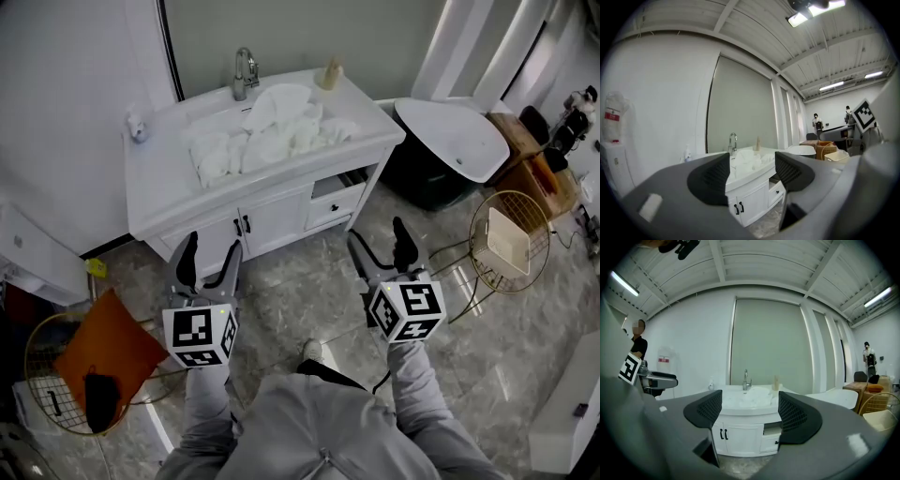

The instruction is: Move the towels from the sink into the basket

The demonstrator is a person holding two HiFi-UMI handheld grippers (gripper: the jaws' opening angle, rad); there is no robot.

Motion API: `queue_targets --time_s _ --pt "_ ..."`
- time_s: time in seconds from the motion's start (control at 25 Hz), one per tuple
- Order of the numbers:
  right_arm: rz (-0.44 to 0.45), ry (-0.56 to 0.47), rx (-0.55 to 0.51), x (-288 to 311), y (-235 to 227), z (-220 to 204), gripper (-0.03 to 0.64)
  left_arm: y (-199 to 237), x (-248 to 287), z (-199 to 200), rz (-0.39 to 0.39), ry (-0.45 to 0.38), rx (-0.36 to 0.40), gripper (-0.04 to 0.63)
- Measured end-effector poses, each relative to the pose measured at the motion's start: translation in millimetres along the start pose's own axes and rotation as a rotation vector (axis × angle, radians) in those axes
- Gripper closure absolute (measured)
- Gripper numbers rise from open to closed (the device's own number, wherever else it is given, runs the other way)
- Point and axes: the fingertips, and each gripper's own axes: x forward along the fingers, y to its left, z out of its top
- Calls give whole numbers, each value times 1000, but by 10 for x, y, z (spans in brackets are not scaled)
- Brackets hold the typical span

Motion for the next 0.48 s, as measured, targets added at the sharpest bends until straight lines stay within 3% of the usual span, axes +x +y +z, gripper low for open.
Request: queue_targets --time_s 0.48 --pt "101 24 29 1216 -730 16 241 -54 1234 75 80 78 41 247"
